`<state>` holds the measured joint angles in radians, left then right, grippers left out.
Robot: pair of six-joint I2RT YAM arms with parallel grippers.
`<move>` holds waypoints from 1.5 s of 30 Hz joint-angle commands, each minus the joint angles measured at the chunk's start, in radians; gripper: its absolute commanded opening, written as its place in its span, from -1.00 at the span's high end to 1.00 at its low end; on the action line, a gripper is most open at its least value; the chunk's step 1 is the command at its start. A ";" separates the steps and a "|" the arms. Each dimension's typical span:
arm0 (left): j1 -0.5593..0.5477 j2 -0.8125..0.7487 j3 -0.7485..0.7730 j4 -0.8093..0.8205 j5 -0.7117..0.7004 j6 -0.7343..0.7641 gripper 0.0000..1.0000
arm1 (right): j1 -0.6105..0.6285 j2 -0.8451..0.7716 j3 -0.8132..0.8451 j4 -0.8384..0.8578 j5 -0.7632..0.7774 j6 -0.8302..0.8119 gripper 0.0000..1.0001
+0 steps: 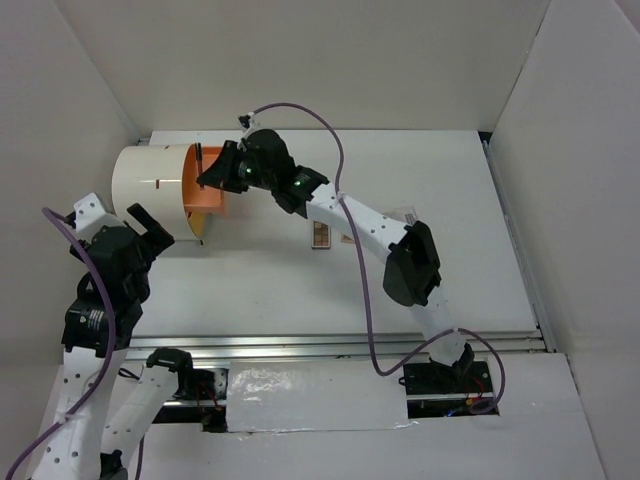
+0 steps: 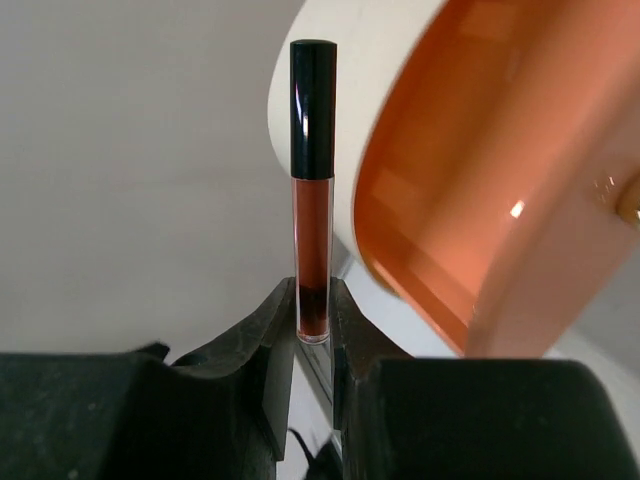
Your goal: Organize the makeup
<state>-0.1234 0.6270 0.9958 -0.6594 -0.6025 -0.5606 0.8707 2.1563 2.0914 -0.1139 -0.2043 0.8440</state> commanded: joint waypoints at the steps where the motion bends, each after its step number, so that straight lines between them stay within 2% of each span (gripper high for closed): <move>1: -0.007 -0.006 0.012 0.027 0.000 -0.012 -0.99 | 0.001 0.060 0.174 0.016 -0.003 0.062 0.55; 6: -0.013 -0.001 0.015 0.024 0.003 -0.009 -0.99 | -0.006 0.088 0.174 0.039 0.042 0.083 0.44; 9: -0.015 -0.006 0.014 0.032 0.012 -0.004 -0.99 | -0.013 0.096 0.177 0.037 0.045 0.078 0.21; 13: -0.016 -0.009 0.014 0.035 0.023 0.004 -0.99 | -0.013 0.114 0.225 0.025 0.031 0.069 -0.30; 17: -0.019 -0.007 0.015 0.032 0.023 0.005 -0.99 | -0.019 0.096 0.295 -0.010 0.026 0.038 -0.33; 18: -0.019 -0.009 0.015 0.030 0.017 0.004 -0.99 | -0.022 0.042 0.288 -0.024 0.034 0.003 -0.33; 20: -0.021 -0.010 0.017 0.027 0.009 0.002 -0.99 | -0.036 -0.059 0.134 -0.033 0.077 -0.046 -0.34; 21: -0.021 -0.012 0.015 0.026 0.004 0.001 -0.99 | -0.044 -0.181 0.049 -0.021 0.130 -0.109 -0.34; 22: -0.022 -0.012 0.015 0.026 0.003 0.001 -0.99 | -0.071 -0.244 -0.131 -0.017 0.155 -0.141 -0.37; 23: -0.024 -0.013 0.018 0.024 0.003 -0.001 -0.99 | -0.093 -0.303 -0.230 -0.015 0.175 -0.169 -0.37; 24: -0.025 -0.013 0.018 0.023 0.003 -0.002 -0.99 | -0.114 -0.417 -0.422 -0.007 0.183 -0.225 -0.37; 27: -0.027 -0.015 0.021 0.024 0.009 0.001 -0.99 | -0.211 -0.588 -0.650 -0.041 0.183 -0.352 -0.37; 28: -0.025 -0.016 0.023 0.024 0.018 0.001 -0.99 | -0.237 -0.616 -0.757 -0.078 0.241 -0.390 -0.37; 30: -0.022 -0.019 0.021 0.029 0.024 0.002 -0.99 | -0.255 -0.633 -0.835 -0.140 0.334 -0.447 -0.35; 33: -0.022 -0.023 0.020 0.029 0.024 0.004 -0.99 | -0.274 -0.561 -0.831 -0.307 0.489 -0.480 -0.30; 36: -0.022 -0.023 0.017 0.032 0.024 0.005 -0.99 | -0.300 -0.484 -0.837 -0.354 0.548 -0.473 -0.27; 45: -0.024 -0.004 0.018 0.034 0.040 0.011 -0.99 | -0.411 -0.435 -0.947 -0.290 0.456 -0.467 -0.26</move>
<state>-0.1455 0.6147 0.9958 -0.6586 -0.5705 -0.5552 0.4679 1.7359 1.1503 -0.4343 0.2550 0.3962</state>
